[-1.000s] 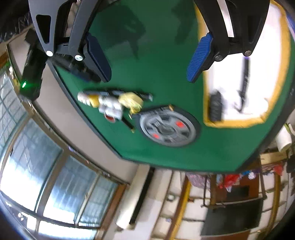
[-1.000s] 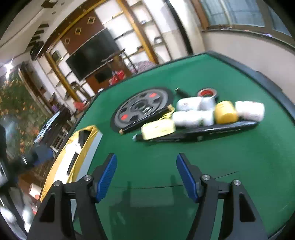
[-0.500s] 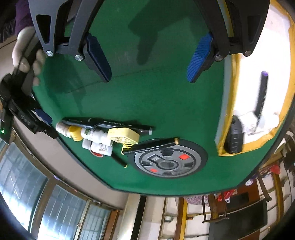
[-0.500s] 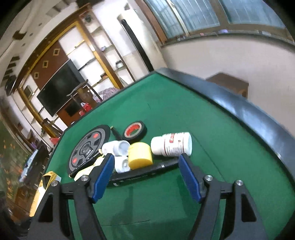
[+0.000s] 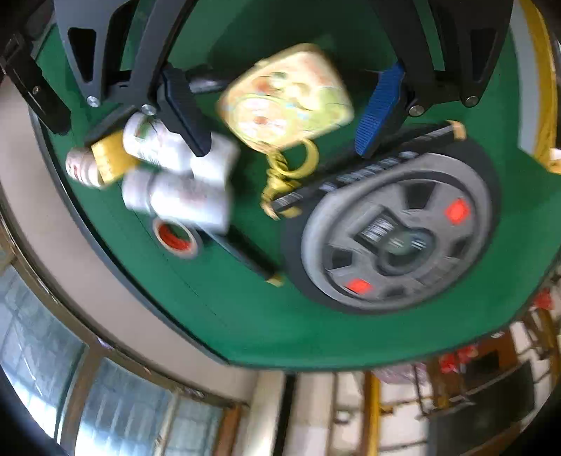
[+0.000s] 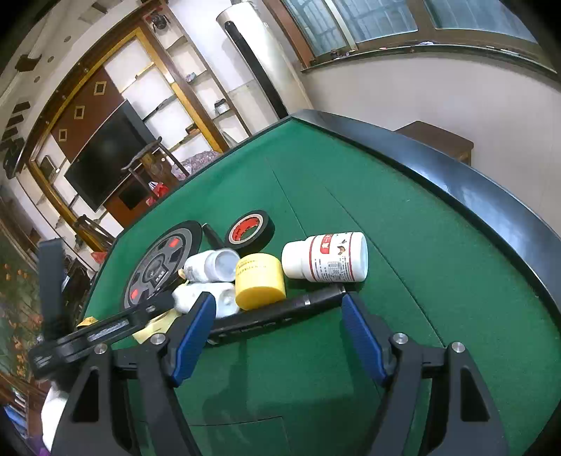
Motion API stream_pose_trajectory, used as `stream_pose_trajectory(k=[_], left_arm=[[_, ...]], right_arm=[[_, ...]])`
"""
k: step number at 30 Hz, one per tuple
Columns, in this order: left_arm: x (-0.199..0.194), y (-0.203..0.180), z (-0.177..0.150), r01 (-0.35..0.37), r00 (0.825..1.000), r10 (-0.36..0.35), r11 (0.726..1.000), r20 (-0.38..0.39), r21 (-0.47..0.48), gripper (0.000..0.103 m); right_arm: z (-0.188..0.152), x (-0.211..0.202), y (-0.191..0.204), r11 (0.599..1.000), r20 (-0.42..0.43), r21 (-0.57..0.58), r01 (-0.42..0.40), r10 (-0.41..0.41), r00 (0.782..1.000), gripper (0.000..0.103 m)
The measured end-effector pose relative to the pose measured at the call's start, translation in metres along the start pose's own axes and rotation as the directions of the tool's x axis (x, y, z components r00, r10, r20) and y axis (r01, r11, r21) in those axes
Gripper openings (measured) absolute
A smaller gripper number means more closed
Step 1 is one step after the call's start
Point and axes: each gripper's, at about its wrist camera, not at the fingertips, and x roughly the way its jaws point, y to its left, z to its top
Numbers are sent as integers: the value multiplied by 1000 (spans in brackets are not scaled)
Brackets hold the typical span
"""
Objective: Organize rigid objects
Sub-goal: 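Grasp the yellow cartoon tag with left tool while right tool grasps a black marker, then carry the tag with left tool while right tool carries the marker toward the tray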
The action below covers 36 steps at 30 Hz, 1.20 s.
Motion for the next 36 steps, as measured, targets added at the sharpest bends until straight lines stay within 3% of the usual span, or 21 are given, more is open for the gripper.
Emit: stream_pose_trajectory(k=[1,2,5,8,10,14,20,24,25,26,32,36], left_arm=[[4,-9,-6,-17,999,19,998,-32,54,86],[0,-18,-13,-41,999,43,992,-8,115,82],[-14,-32,-34,13,999,-4,980,-48,198,69],[-36,-37,-57,105,991,-83,968,-106,228,68],[-50,-39,-68,105,992,-84,963,-94,247,68],[-56,-32,-61,85,996,-78,980,-47,178,68],[-23,-35,-35,33,999,-30,996,-37,80,68],[-11,-48,-32,-46,999,45,991,13,128,68],[-13,-50,-33,-55,998,53,990,20,133,66],[-15,-51,-35,-73,997,70,988,28,139,52],[-45,-34,-47,-29,998,23,993,54,110,50],[-82,-22,-54,50,992,-57,996,109,71,51]], right_arm=[[0,1,-1,1000,-5,6,0,1,1000,75],[0,2,-3,1000,-8,11,-2,2,1000,75],[1,6,-9,999,-29,36,-14,15,999,76],[2,6,-12,998,-33,49,-27,29,999,76],[2,6,-13,998,-31,51,-34,35,999,76],[0,8,-13,998,-46,59,-31,34,998,76],[1,7,-13,998,-44,64,-24,27,999,76],[0,7,-13,998,-48,65,-24,27,998,76],[0,7,-14,998,-48,66,-25,28,998,76],[0,7,-14,997,-49,66,-25,28,998,76],[-1,9,-14,997,-56,71,-15,19,998,76],[-2,9,-14,998,-55,69,-6,10,998,76]])
